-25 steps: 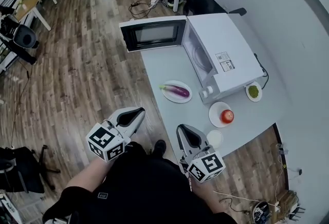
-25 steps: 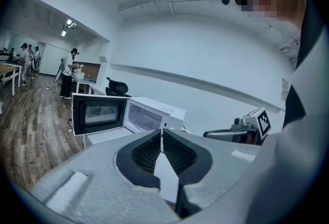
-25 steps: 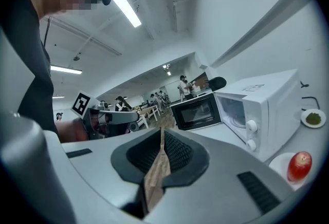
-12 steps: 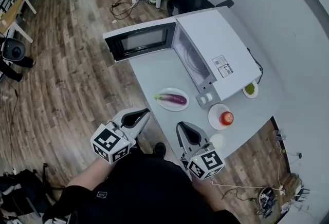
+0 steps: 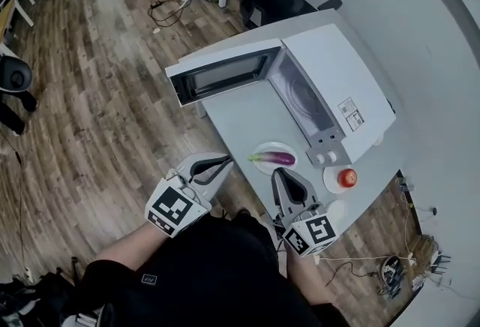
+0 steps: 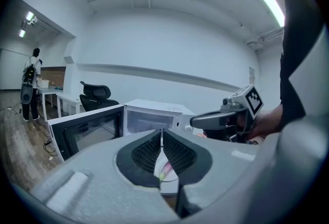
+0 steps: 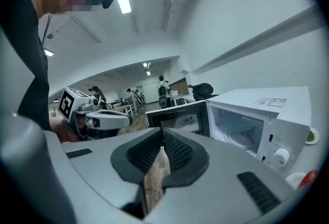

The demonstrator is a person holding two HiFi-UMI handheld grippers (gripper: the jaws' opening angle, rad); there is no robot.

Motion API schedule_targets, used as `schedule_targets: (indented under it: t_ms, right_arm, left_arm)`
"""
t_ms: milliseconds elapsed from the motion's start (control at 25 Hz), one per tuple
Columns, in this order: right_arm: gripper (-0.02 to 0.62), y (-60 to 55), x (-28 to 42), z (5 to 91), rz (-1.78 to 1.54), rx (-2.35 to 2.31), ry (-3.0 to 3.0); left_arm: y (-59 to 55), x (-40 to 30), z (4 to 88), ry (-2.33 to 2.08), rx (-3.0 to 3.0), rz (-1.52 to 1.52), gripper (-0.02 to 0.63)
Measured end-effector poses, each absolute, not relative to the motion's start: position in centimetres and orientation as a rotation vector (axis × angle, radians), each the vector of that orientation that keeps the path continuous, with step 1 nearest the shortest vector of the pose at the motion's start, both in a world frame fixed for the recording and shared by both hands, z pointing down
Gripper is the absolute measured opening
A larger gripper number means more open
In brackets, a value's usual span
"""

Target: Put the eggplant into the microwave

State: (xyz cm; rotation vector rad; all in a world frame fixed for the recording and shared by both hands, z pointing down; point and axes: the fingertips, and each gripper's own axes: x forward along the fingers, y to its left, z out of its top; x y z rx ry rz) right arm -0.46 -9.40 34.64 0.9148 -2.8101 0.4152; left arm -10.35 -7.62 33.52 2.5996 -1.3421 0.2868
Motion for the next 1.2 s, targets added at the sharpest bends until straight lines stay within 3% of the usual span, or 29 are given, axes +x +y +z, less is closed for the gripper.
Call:
schedule_targets:
  t_ms: [600, 1200]
  right_arm:
    - [0.020, -10.6, -0.2, 37.9, 0.196, 0.967, -2.596]
    - [0.023, -12.9, 1.7, 47.8, 0.268, 0.859, -2.485]
  left_arm:
    - [-11.9, -10.6, 34.0, -1.224, 2.613, 0.242, 0.021]
    - [-14.7, -8.9, 43.0, -1.184, 2.509, 0.327, 0.021]
